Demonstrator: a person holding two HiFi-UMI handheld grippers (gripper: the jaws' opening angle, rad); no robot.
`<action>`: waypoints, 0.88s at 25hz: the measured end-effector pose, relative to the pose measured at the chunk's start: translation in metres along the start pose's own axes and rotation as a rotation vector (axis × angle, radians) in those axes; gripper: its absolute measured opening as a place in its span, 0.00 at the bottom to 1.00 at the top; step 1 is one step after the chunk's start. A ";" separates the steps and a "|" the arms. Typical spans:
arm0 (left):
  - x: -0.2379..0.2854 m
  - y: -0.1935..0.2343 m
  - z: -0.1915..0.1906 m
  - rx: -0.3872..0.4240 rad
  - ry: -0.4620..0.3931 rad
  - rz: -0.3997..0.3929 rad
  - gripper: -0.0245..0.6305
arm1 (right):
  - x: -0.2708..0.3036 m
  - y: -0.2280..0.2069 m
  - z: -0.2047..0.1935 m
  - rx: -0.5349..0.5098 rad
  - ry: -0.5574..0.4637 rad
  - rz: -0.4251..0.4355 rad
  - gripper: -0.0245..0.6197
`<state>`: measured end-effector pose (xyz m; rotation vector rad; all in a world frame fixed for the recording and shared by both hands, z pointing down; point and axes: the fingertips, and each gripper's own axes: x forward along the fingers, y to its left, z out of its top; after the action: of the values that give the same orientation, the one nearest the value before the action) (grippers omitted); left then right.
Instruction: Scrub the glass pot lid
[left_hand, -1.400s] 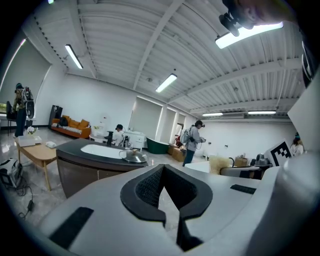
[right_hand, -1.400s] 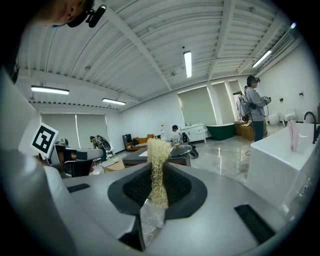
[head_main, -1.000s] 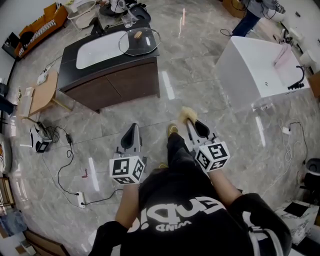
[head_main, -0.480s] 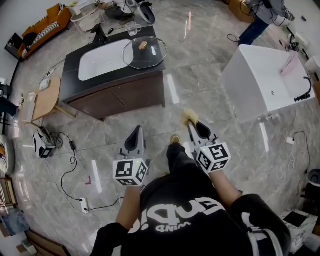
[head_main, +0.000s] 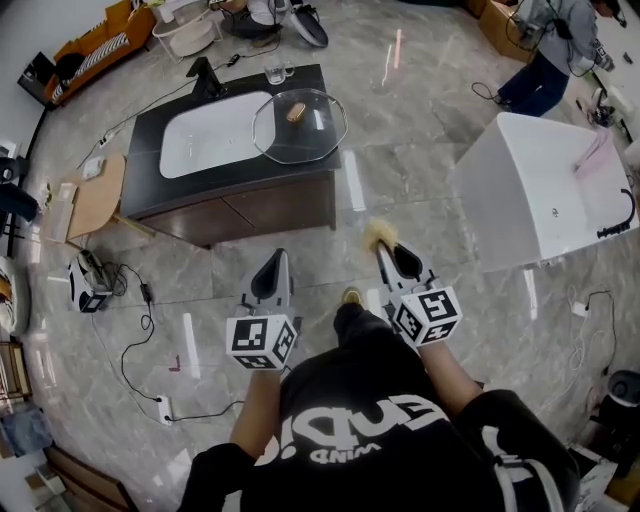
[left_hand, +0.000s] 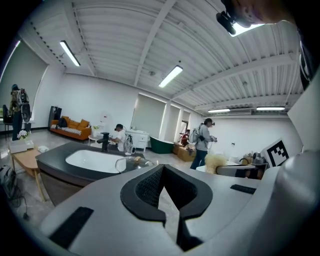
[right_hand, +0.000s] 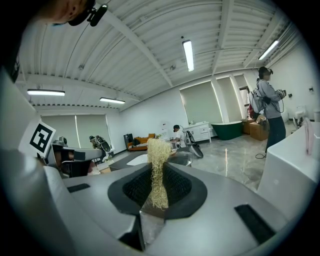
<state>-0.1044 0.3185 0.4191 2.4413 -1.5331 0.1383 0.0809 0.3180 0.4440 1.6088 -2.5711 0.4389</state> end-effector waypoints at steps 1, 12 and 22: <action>0.008 0.001 0.002 -0.001 0.001 0.007 0.06 | 0.006 -0.007 0.003 0.000 0.002 0.003 0.11; 0.080 0.007 0.024 -0.013 -0.014 0.083 0.06 | 0.063 -0.070 0.029 -0.016 0.016 0.065 0.11; 0.097 0.026 0.023 -0.015 -0.011 0.136 0.06 | 0.094 -0.083 0.028 -0.003 0.025 0.090 0.11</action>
<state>-0.0860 0.2171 0.4217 2.3297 -1.6989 0.1389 0.1158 0.1946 0.4535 1.4811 -2.6322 0.4584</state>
